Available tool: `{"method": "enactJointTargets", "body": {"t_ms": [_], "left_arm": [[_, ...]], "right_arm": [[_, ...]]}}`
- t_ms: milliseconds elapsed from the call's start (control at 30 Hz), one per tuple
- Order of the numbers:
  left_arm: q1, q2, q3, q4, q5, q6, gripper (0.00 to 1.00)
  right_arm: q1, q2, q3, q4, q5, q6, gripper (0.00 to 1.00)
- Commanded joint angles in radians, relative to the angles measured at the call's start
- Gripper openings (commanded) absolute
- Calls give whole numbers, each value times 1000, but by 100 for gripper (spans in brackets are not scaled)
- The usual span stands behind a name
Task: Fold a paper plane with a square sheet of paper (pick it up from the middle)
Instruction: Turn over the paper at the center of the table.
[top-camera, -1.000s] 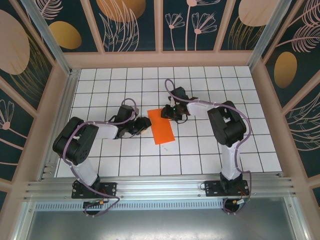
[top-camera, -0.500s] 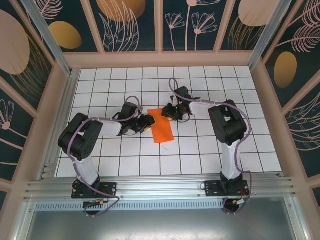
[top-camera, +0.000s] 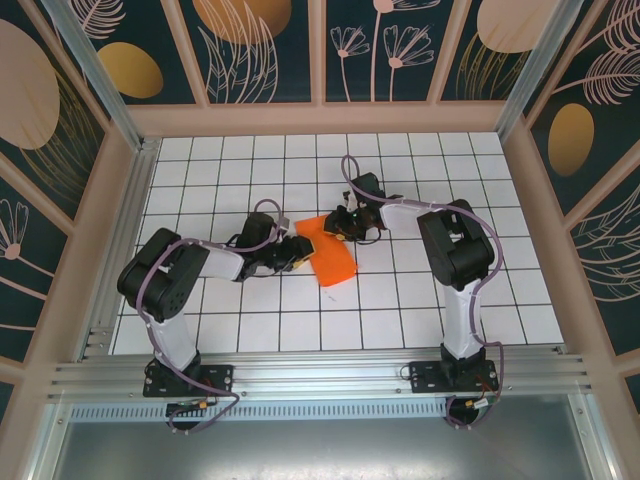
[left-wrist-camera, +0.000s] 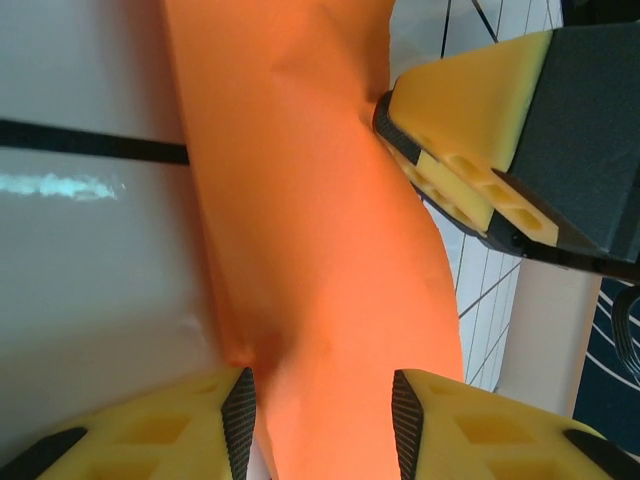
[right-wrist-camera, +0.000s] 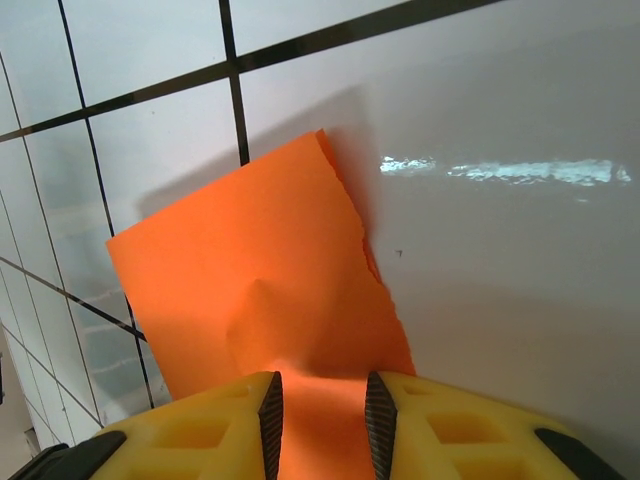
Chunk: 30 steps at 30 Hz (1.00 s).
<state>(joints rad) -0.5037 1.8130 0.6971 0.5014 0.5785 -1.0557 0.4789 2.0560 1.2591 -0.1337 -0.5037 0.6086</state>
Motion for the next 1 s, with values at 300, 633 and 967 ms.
{"method": "enactJointTargets", "body": {"t_ms": [300,633,967], "left_arm": [[3,-120,34,-179,-214,73,42],[2,-105,16,-161,-154,41,43],[2,-52,37,-185,-154,65,42]], "right_arm": [[-5,-134,-63,-8,46,-100,40],[29,-241,-151,-115,146,-141,47],[30,-276,-283,29,-126,-141,50]]}}
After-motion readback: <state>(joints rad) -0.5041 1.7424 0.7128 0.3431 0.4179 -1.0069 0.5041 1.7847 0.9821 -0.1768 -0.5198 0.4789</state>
